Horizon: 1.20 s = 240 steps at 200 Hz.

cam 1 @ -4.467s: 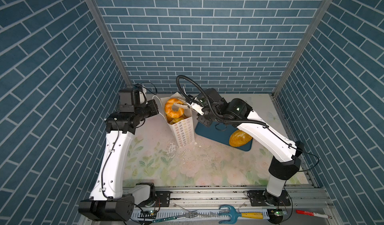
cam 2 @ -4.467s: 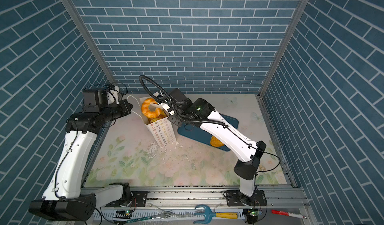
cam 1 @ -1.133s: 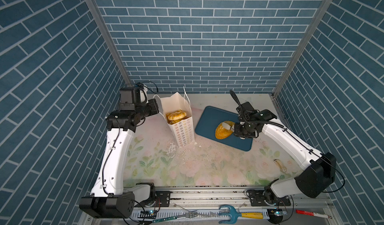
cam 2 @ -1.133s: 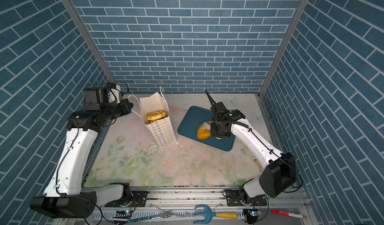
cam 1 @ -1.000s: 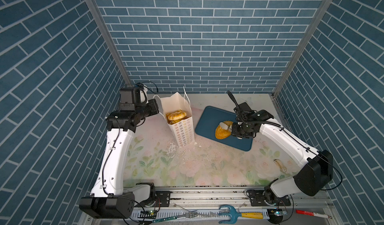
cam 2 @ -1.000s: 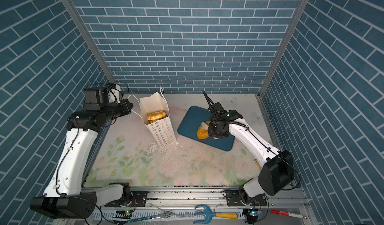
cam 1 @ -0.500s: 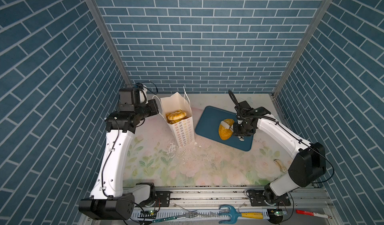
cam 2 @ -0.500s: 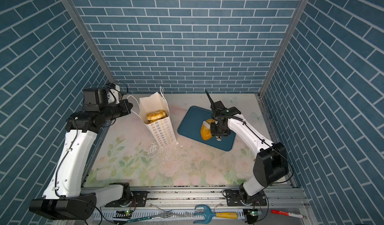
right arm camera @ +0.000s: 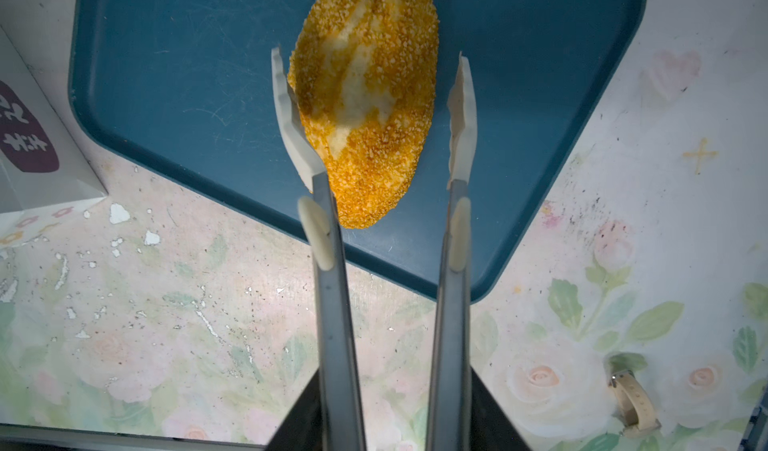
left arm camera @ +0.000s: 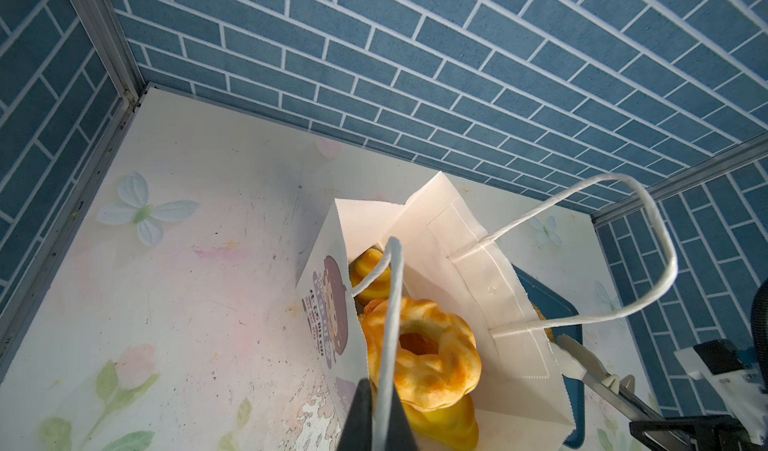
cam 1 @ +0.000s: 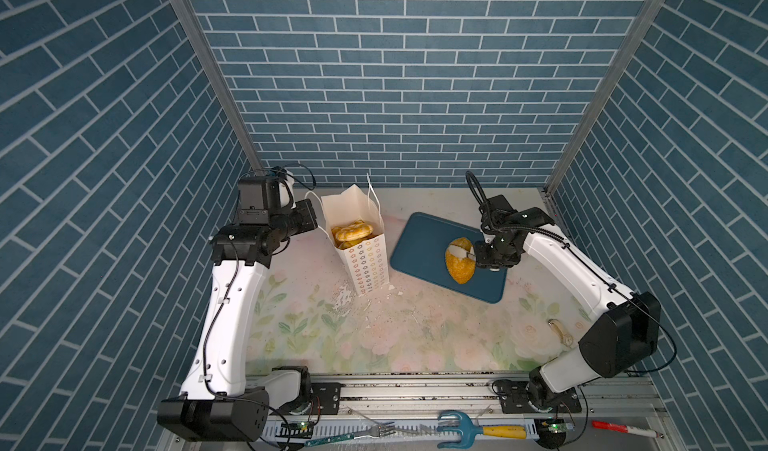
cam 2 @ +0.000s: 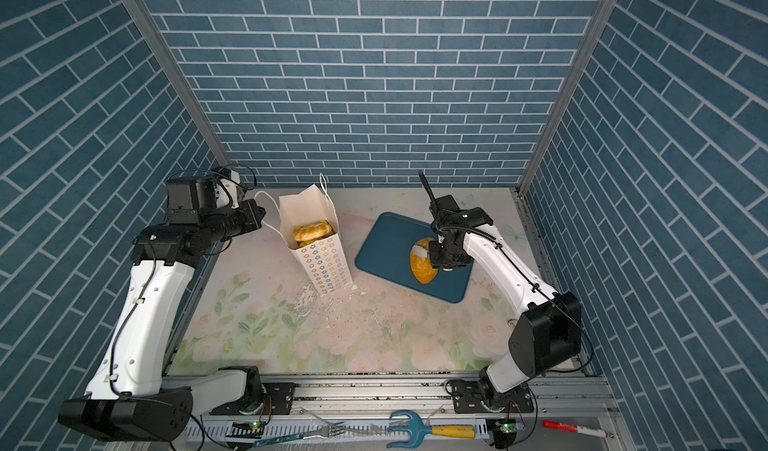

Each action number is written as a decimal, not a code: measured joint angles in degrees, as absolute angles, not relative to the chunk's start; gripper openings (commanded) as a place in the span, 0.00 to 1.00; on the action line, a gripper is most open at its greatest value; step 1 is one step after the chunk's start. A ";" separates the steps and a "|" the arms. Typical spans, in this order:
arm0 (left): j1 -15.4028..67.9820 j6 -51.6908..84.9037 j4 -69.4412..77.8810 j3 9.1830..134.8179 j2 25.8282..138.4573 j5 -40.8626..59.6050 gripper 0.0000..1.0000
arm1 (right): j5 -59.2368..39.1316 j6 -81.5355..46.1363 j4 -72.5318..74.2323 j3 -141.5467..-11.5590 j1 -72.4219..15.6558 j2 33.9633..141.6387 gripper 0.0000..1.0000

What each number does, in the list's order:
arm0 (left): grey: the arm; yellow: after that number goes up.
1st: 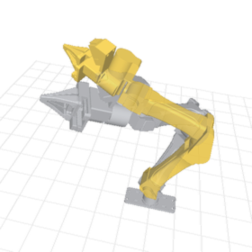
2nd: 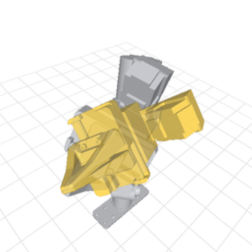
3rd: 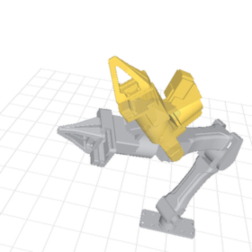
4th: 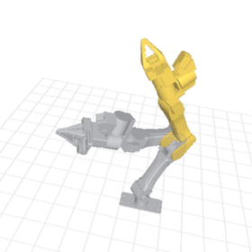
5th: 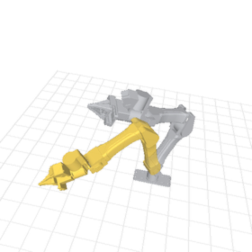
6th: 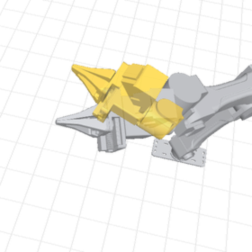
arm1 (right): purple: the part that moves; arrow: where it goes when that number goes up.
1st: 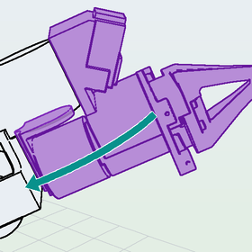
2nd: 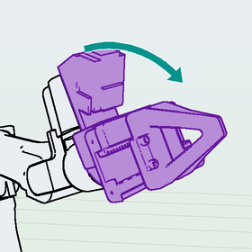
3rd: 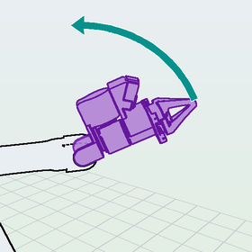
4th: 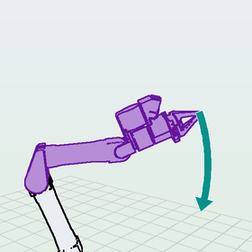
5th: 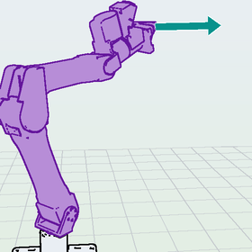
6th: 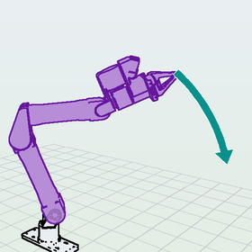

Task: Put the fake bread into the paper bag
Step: 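Close the tongs on the sugar-coated oval loaf on the tray, then lift the sugar-coated loaf with the tongs and lower it into the bag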

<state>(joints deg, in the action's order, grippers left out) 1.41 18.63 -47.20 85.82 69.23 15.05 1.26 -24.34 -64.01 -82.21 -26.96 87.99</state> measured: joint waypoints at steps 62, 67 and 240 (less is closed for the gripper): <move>1.41 18.61 -47.20 85.71 69.21 15.05 0.08 | 2.52 -28.53 -60.86 -79.68 -31.14 88.68 0.49; 1.41 18.61 -47.20 85.71 69.21 15.05 0.08 | 2.85 -28.53 -60.88 -79.72 -31.44 89.06 0.49; 1.41 18.68 -47.22 85.65 69.21 15.05 0.08 | 7.07 -25.43 -62.74 -83.15 -31.77 88.86 0.29</move>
